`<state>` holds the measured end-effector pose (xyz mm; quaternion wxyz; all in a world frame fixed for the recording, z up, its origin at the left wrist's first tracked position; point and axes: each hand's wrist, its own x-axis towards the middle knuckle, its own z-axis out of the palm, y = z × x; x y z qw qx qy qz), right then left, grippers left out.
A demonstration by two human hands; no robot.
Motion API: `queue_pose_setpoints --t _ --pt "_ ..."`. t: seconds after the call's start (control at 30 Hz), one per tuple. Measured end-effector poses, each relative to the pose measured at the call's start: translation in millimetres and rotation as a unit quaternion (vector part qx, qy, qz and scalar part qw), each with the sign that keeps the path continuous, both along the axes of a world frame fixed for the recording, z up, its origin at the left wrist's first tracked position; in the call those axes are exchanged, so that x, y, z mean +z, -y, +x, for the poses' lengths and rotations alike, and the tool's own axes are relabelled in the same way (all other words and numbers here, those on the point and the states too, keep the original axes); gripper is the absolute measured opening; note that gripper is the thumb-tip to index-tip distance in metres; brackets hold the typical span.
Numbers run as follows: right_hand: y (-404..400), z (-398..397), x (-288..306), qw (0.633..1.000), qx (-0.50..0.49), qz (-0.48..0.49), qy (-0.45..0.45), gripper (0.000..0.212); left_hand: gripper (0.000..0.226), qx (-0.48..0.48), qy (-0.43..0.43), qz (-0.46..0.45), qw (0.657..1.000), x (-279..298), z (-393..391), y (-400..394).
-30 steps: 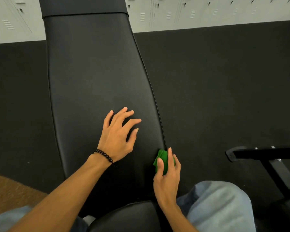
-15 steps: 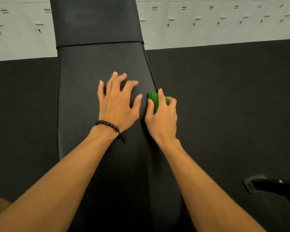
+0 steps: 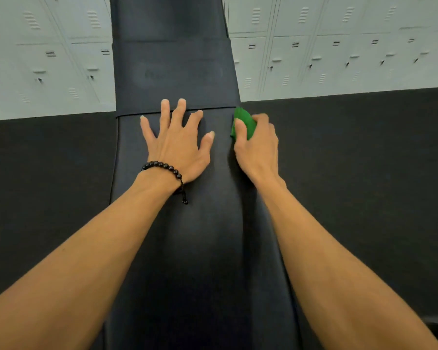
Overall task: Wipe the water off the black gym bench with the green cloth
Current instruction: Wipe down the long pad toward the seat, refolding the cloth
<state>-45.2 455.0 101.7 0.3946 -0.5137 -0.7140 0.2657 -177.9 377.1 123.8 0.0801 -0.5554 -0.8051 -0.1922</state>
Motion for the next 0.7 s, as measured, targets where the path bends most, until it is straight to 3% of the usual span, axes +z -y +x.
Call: queue_pose_setpoints --t 0.07,0.2,0.3,0.37,0.47,0.6,0.7 --pt "27 20 -22 0.999 -0.042 -0.029 0.011 0.038 0.053 -0.001 0.002 -0.003 1.0 -3 0 -1" --pt "71 47 -50 0.998 -0.058 0.003 -0.005 0.042 0.054 0.002 0.012 -0.008 1.0 -5 -9 0" --pt "42 25 -30 0.998 -0.041 0.047 -0.019 0.044 0.057 -0.026 0.025 -0.02 0.999 6 -25 2" --pt "13 -9 -7 0.992 0.023 0.123 0.003 0.046 0.055 -0.058 0.054 -0.007 0.997 20 -41 7" --pt "-37 -50 21 0.98 0.073 0.184 0.033 0.045 0.047 -0.087 0.12 0.045 0.988 38 -69 20" --pt "-48 -91 30 0.984 -0.014 0.165 0.071 0.043 0.029 -0.003 0.169 0.177 0.97 38 -109 36" --pt "-11 -138 22 0.945 0.099 0.283 0.129 0.04 0.026 0.055 0.222 0.234 0.945 31 -128 29"
